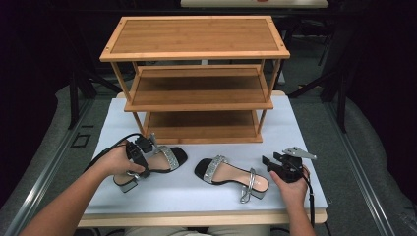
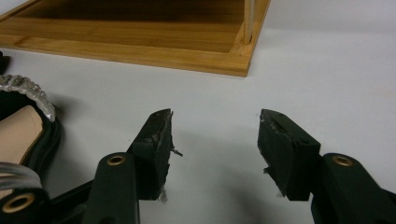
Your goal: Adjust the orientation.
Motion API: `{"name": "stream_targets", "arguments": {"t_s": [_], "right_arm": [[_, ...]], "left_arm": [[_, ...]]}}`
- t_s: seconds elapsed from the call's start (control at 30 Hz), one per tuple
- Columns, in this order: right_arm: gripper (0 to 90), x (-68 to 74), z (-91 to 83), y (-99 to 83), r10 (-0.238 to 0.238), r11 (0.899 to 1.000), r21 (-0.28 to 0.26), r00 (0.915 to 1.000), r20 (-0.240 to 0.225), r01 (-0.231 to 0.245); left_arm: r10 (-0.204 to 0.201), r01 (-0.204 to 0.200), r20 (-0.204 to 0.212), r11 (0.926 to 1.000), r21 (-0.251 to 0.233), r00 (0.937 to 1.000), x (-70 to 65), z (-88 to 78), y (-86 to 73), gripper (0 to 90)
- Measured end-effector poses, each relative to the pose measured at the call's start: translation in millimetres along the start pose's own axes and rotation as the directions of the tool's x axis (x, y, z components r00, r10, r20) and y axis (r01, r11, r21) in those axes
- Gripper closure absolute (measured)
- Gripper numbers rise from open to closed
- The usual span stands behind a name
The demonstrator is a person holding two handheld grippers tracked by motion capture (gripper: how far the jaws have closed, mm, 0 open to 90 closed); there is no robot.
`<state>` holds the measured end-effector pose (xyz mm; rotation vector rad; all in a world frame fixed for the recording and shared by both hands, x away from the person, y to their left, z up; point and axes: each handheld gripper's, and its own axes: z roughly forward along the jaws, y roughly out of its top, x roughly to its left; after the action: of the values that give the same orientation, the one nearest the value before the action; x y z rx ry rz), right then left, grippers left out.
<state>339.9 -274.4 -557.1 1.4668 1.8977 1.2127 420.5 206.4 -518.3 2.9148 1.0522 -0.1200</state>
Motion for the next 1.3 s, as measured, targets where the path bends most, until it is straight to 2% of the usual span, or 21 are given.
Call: {"name": "stream_targets", "arguments": {"t_s": [0.2, 0.3, 0.5, 0.73, 0.97, 1.03, 1.13, 1.3], "right_arm": [[44.5, -0.3, -0.6, 0.2, 0.0, 1.0, 0.016, 1.0, 0.002, 0.0], [44.5, -0.2, 0.4, -0.1, 0.001, 1.0, 0.003, 1.0, -0.004, -0.001], [44.5, -0.4, -0.5, 0.2, 0.001, 1.0, 0.015, 1.0, 0.001, -0.001], [44.5, -0.3, -0.8, 0.3, 0.001, 1.0, 0.016, 1.0, 0.003, -0.001], [44.5, -0.4, -0.7, 0.4, 0.001, 1.0, 0.016, 1.0, 0.004, -0.001], [44.5, -0.7, -0.7, 0.6, 0.001, 1.0, 0.017, 1.0, 0.003, -0.001], [44.5, -0.9, 0.7, 0.3, 0.009, 1.0, -0.002, 0.9999, -0.007, -0.009], [44.5, -1.1, 0.0, 1.0, 0.013, 1.0, 0.002, 0.9999, -0.007, -0.013]], "left_arm": [[-0.004, 0.004, 0.0, 1.0, 0.002, 1.0, -0.5, -0.8, -0.1, 43.1], [0.003, -0.003, -0.012, 1.0, 0.008, 0.9999, -0.9, -1.2, 0.2, 43.2], [-0.01, 0.01, -0.024, 0.9997, 0.02, 0.9997, -1.1, -6.1, -0.4, 43.2], [-0.033, 0.033, -0.041, 0.9995, -0.002, 0.9986, 1.3, -15.4, -2.0, 43.3], [-0.04, 0.039, -0.026, 0.9985, -0.038, 0.9989, 1.0, -24.5, 0.7, 43.4], [-0.061, 0.06, -0.018, 0.996, -0.066, 0.998, 0.7, -28.6, 3.4, 43.4], [-0.073, 0.072, -0.019, 0.9941, -0.082, 0.9971, 1.1, -32.8, 7.3, 43.4], [-0.098, 0.096, -0.017, 0.991, -0.093, 0.995, 2.2, -35.6, 15.0, 43.4]]}}
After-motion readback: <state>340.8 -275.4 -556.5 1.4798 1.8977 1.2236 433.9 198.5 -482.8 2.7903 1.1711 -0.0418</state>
